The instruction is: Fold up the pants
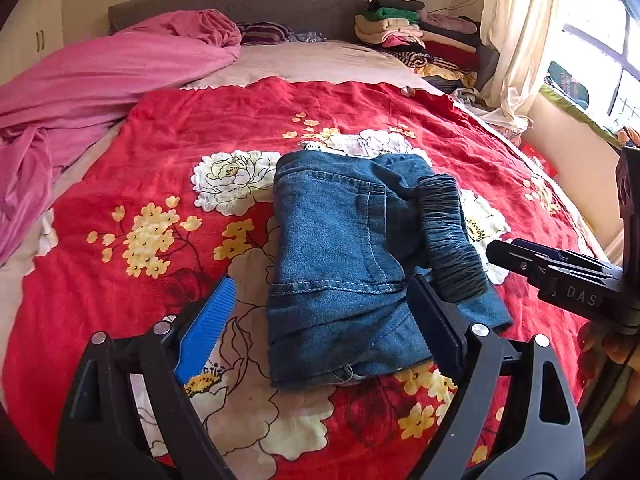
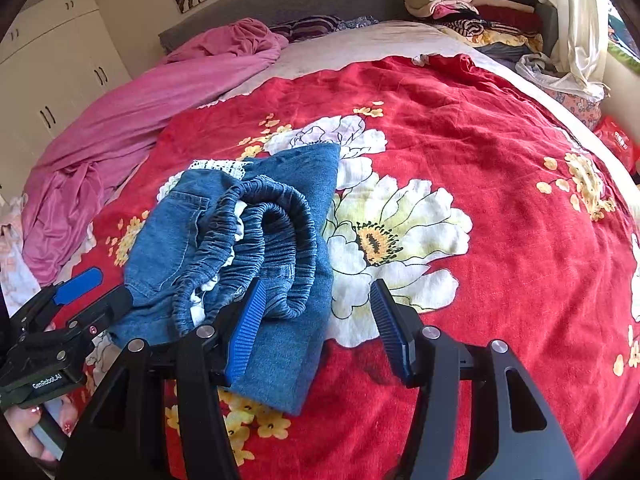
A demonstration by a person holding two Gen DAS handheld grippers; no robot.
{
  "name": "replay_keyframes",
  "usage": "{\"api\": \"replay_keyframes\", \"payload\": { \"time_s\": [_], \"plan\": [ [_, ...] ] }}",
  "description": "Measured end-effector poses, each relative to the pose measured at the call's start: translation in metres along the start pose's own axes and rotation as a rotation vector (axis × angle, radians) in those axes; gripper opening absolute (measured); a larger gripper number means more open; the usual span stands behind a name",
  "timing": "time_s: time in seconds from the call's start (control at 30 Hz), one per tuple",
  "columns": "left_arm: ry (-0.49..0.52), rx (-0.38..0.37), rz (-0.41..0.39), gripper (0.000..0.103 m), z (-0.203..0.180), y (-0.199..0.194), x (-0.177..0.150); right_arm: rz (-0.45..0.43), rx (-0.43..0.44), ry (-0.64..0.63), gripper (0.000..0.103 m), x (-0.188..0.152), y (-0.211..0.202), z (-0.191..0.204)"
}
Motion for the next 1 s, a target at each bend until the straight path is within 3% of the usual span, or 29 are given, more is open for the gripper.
{"api": "replay_keyframes", "payload": {
  "time_s": [0.13,0.23,0.4,0.47,0.53,0.67,0.8,1.0],
  "plan": [
    [0.007,0.018,-0.019,0.087,0.0,-0.011,-0.001,-0.028,-0.019,-0.02,0.054,-0.004,-0.015,0.001],
    [0.0,0.017,-0.026,0.09,0.0,-0.019,-0.003,-0.055,-0.027,-0.037,0.07,-0.007,-0.026,0.004],
    [0.007,0.026,-0.039,0.093,0.0,-0.032,-0.005,-0.098,-0.033,-0.056,0.07,-0.01,-0.044,0.01],
    [0.009,0.027,-0.045,0.093,-0.001,-0.038,-0.006,-0.124,-0.042,-0.062,0.07,-0.01,-0.053,0.013],
    [0.009,0.03,-0.056,0.093,-0.001,-0.044,-0.006,-0.148,-0.044,-0.068,0.083,-0.011,-0.062,0.015],
    [0.014,0.046,-0.074,0.093,-0.001,-0.055,-0.008,-0.183,-0.043,-0.084,0.084,-0.012,-0.077,0.019],
    [0.011,0.059,-0.083,0.093,-0.001,-0.064,-0.012,-0.213,-0.019,-0.072,0.093,-0.014,-0.092,0.022],
    [0.004,0.065,-0.093,0.093,-0.001,-0.079,-0.018,-0.275,-0.033,-0.121,0.097,-0.018,-0.118,0.032]
  ]
}}
Point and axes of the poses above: each gripper's, at about its wrist camera, not at the fingertips, and y roughly the way its jaws point, z to its left, x to its top, the point moved 9 cm from there along y, roughly the way its jaws point, and after that the axes turned 9 degrees about y, right-handed, at the moved point
